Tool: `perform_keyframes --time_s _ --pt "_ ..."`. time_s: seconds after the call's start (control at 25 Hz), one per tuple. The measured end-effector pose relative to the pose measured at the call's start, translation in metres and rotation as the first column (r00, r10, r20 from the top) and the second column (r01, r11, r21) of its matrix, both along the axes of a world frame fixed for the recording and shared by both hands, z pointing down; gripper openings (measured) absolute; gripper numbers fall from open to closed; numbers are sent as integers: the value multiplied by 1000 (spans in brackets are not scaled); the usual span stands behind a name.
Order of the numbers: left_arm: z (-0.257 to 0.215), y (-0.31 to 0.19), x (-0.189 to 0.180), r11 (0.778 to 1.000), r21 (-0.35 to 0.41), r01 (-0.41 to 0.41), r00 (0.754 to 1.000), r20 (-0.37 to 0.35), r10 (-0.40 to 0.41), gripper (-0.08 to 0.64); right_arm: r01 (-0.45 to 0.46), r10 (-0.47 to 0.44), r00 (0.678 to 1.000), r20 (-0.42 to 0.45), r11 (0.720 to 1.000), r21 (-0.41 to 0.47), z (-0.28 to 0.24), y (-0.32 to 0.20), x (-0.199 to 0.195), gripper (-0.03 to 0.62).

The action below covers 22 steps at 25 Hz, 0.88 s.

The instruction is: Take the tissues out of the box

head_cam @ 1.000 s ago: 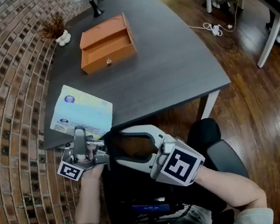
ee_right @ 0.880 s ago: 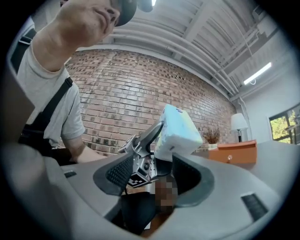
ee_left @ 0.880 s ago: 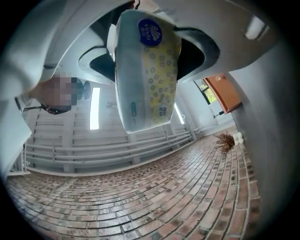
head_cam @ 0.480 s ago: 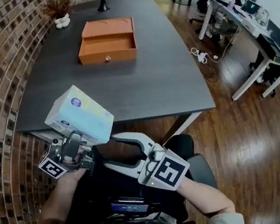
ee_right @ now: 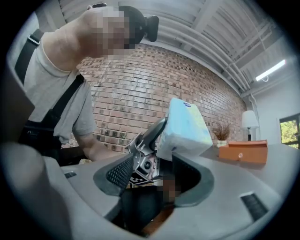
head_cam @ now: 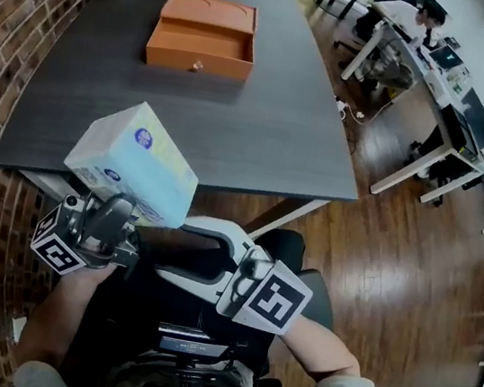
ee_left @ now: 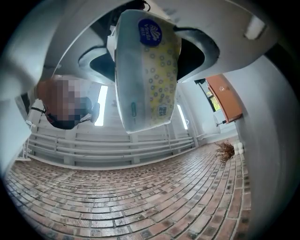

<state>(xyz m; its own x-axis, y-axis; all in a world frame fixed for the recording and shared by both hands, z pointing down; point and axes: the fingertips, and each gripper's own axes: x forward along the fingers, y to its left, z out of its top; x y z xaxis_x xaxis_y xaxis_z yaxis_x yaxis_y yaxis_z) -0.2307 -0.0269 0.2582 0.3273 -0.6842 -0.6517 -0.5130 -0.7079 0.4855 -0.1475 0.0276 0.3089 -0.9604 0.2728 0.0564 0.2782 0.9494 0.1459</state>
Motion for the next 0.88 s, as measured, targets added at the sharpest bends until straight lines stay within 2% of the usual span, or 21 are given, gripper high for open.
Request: perform_keyframes --time_s 0.88 --pt "5 2 9 999 -14 -34 999 3 34 408 9 -8 1000 -19 1000 19 4 6 2 256"
